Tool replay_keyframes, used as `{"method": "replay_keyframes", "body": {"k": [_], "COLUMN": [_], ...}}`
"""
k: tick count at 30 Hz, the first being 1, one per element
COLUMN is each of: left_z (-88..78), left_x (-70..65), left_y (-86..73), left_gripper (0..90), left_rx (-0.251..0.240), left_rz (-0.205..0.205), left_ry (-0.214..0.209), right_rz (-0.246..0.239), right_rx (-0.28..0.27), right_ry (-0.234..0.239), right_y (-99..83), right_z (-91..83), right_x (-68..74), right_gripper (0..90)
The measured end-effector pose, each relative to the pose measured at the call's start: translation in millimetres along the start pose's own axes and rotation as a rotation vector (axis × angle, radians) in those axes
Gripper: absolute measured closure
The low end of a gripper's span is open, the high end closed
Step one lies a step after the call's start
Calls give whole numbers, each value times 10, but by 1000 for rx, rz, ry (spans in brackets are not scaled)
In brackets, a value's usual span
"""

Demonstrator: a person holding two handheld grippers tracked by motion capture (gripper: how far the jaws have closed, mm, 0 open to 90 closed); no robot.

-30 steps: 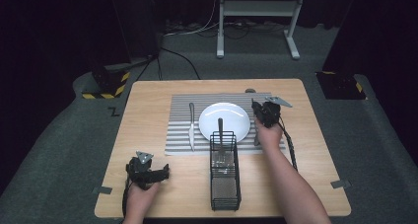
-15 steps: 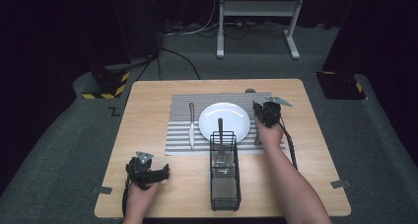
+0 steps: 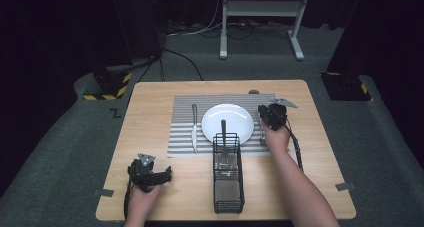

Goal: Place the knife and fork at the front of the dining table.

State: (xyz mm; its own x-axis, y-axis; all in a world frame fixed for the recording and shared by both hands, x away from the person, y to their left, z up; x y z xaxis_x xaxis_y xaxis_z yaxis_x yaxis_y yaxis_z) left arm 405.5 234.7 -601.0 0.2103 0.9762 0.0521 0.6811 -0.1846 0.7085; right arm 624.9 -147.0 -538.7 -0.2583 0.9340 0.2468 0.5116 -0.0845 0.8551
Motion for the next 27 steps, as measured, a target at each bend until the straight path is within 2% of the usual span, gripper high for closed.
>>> {"method": "replay_keyframes", "body": {"k": [5, 9, 12, 17, 23, 27], "left_z": [0, 0, -3, -3, -3, -1], "left_x": [0, 0, 0, 2, 1, 0], "left_y": [0, 0, -4, -3, -4, -2], "left_gripper": [5, 5, 6, 5, 5, 5], "left_rx": [0, 0, 3, 3, 3, 1], "left_rz": [2, 1, 4, 6, 5, 3], "left_ry": [1, 1, 2, 3, 2, 2], "right_rz": [-55, -99, -113, -116, -108, -117], "right_rx": [1, 10, 34, 96, 162, 183], "right_ry": [-21, -59, -94, -151, -170, -156], "right_y": [-56, -150, -271, -570, -802, -881], "right_z": [-215, -427, -587, -800, -882, -875], "right_x": [17, -4, -63, -164, -198, -124], "right_gripper": [787, 781, 781, 781, 767, 759]}}
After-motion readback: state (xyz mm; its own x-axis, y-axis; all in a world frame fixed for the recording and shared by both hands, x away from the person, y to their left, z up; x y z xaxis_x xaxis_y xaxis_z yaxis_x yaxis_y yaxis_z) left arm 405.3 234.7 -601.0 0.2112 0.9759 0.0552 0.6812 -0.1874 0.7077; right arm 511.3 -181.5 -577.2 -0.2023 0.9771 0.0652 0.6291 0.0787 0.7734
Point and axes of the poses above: each handheld gripper's, and its own axes: z roughly forward along the jaws, y roughly out of its top, x roughly to its left, the point moved 10 cm from there along z, roughly forward along the jaws, and after that the axes turned 5 degrees about z, right-handed, at the moved point
